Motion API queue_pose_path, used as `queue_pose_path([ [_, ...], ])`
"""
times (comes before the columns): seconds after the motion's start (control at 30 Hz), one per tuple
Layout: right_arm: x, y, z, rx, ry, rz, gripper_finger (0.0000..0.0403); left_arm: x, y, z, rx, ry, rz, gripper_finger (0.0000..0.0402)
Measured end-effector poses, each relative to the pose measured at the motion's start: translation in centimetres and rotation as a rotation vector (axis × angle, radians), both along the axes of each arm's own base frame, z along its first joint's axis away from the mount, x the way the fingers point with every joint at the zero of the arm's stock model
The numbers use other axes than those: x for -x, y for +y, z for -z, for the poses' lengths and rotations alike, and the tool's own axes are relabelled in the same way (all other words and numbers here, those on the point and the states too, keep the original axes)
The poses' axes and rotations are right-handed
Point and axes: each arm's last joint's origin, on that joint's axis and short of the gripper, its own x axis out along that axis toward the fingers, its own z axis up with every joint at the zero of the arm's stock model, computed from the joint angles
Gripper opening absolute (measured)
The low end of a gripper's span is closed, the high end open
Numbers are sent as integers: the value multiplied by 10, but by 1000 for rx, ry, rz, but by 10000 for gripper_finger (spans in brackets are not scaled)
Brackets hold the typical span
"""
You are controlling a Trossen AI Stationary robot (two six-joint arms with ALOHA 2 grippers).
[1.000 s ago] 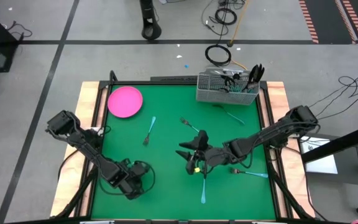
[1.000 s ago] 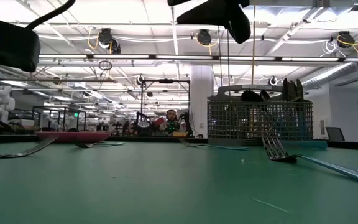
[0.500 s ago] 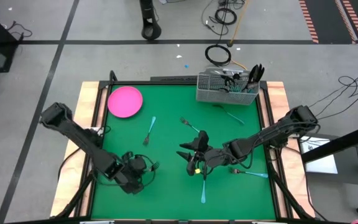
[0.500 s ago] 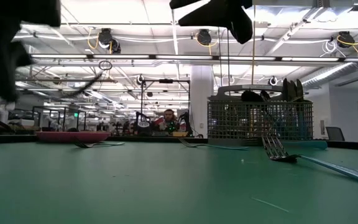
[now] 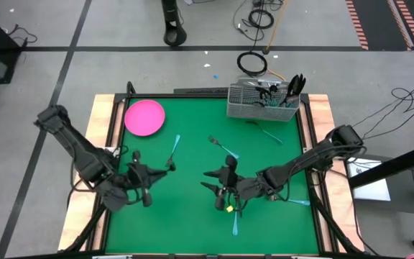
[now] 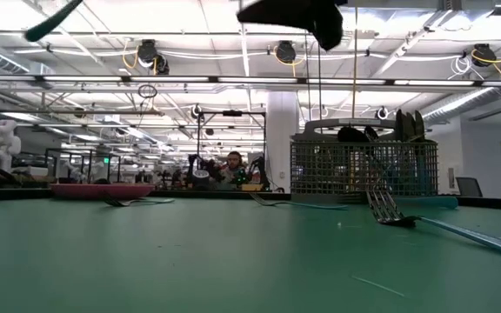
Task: Sort silverware
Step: Put the blue fork into the gray silverware basket
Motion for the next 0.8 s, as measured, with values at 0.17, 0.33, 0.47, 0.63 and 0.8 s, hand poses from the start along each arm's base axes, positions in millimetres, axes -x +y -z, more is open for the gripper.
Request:
queue_pose_path([
  [0.17, -13, 0, -4, 8, -203, 117, 146, 6, 10, 5, -135, -85, -133, 13],
  [0.33, -29, 1, 11, -13, -368, 128, 146, -4, 1, 17, -184, -159, -112, 13],
  [0.47, -35, 1, 20, -45, -464, 131, 146, -18, -9, 19, -222, -206, -93, 13],
  [0.63, -42, 5, 23, -9, -480, 71, 146, -37, -11, 29, -279, -193, -114, 13],
  [0.8, -45, 8, 18, 46, -479, 69, 146, -55, -12, 46, -282, -158, -91, 12],
])
